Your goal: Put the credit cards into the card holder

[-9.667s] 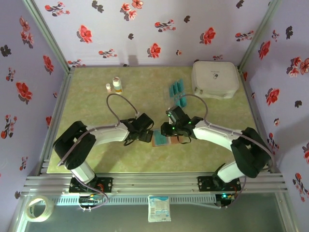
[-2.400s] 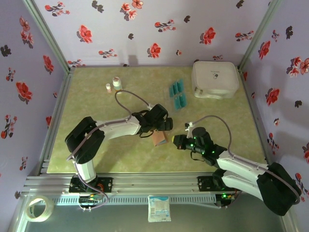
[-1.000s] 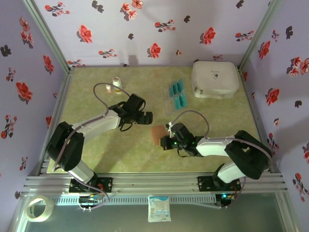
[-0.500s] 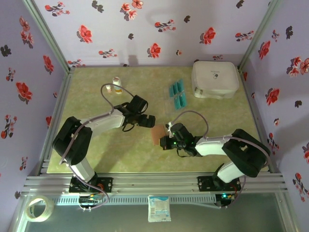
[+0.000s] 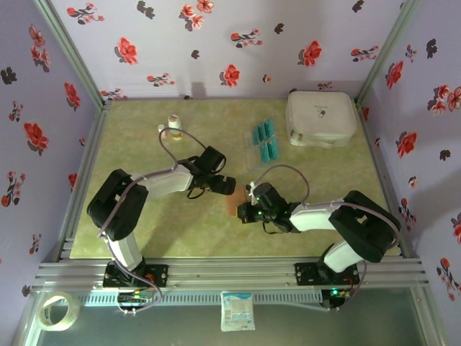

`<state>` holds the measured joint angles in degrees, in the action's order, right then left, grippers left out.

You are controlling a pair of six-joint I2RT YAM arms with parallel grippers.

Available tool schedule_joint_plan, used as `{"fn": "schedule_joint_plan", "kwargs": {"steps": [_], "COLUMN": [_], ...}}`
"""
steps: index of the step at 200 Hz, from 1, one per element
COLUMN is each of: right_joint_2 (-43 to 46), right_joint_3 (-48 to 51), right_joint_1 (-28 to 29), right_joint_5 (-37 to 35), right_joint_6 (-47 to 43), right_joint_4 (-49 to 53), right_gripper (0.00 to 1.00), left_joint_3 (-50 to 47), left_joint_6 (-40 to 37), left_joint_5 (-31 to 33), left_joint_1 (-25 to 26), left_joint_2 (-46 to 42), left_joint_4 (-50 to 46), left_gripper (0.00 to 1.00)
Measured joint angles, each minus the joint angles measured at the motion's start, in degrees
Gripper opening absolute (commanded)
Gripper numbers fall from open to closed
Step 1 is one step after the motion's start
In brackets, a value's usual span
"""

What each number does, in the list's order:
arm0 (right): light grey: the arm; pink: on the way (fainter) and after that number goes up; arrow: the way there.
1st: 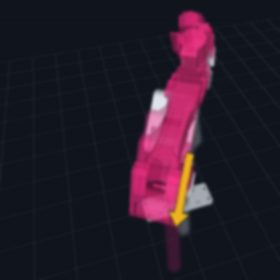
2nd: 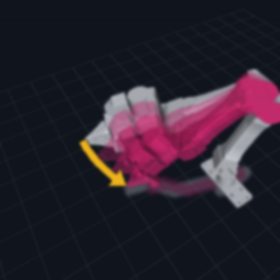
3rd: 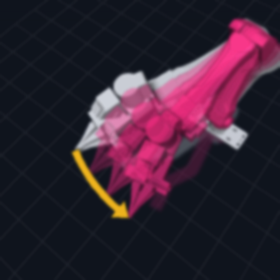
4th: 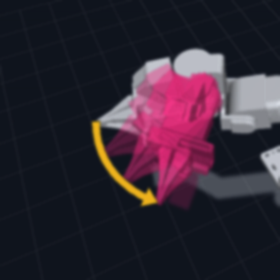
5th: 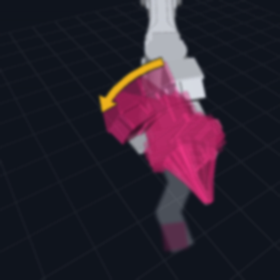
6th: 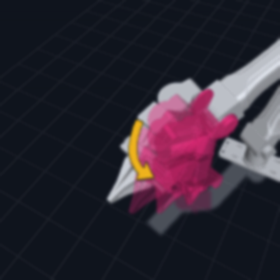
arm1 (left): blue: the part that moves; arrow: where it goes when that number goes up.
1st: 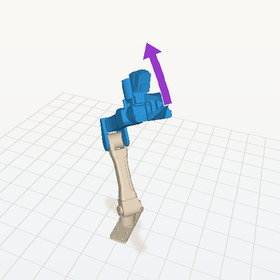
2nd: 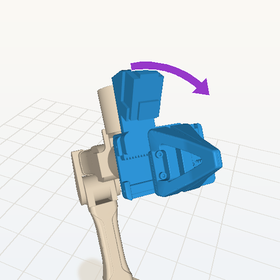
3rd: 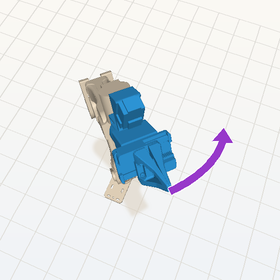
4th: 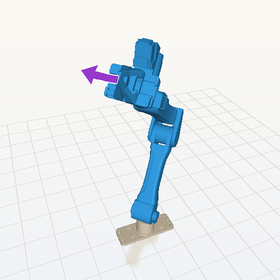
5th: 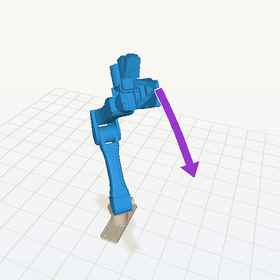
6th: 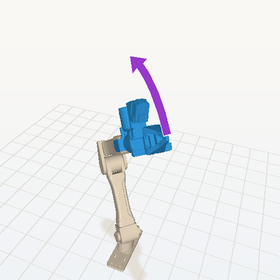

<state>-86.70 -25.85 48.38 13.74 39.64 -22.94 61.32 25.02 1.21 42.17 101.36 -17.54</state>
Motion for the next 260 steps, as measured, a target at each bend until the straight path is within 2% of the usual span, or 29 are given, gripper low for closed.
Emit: {"fn": "schedule_joint_plan", "kwargs": {"steps": [79, 93, 126, 162, 190, 201, 226, 260], "right_joint_2": [0.0, 0.6, 7.0, 13.8, 14.4, 13.9, 10.6, 5.8], "right_joint_3": [-1.2, -2.3, -6.8, -13.1, -17.5, -19.0, -22.3, -23.6], "right_joint_1": [0.0, 0.0, -0.6, -5.1, -9.2, -9.9, -10.1, -10.1], "right_joint_5": [0.0, 0.0, -1.4, -3.7, -5.5, -6.3, -6.5, -6.4], "right_joint_6": [0.0, -0.2, -2.8, -5.9, -7.8, -8.4, -9.7, -10.8], "right_joint_4": [1.4, 3.7, 13.7, 25.3, 34.2, 37.8, 42.9, 46.0], "right_gripper": [0.0, 0.17, 0.45, 0.54, 0.53, 0.5, 0.35, 0.32], "left_joint_3": [-1.5, -1.5, -1.6, -2.1, -2.4, -2.6, -3.0, -3.1], "left_joint_6": [-0.1, -0.1, -0.1, -0.1, -0.1, 0.0, 0.1, 0.1], "left_joint_5": [0.3, 0.7, 1.2, 1.7, 2.2, 2.4, 2.4, 2.6], "left_joint_1": [0.1, 0.2, 0.3, 0.4, 0.6, 0.6, 0.6, 0.6], "left_joint_2": [1.5, 1.6, 1.7, 1.7, 1.7, 1.6, 1.4, 1.4], "left_joint_4": [1.6, 1.6, 1.8, 2.7, 3.2, 3.5, 3.9, 4.2], "left_gripper": [1.0, 1.0, 1.0, 1.0, 1.0, 1.0, 1.0, 1.0]}}
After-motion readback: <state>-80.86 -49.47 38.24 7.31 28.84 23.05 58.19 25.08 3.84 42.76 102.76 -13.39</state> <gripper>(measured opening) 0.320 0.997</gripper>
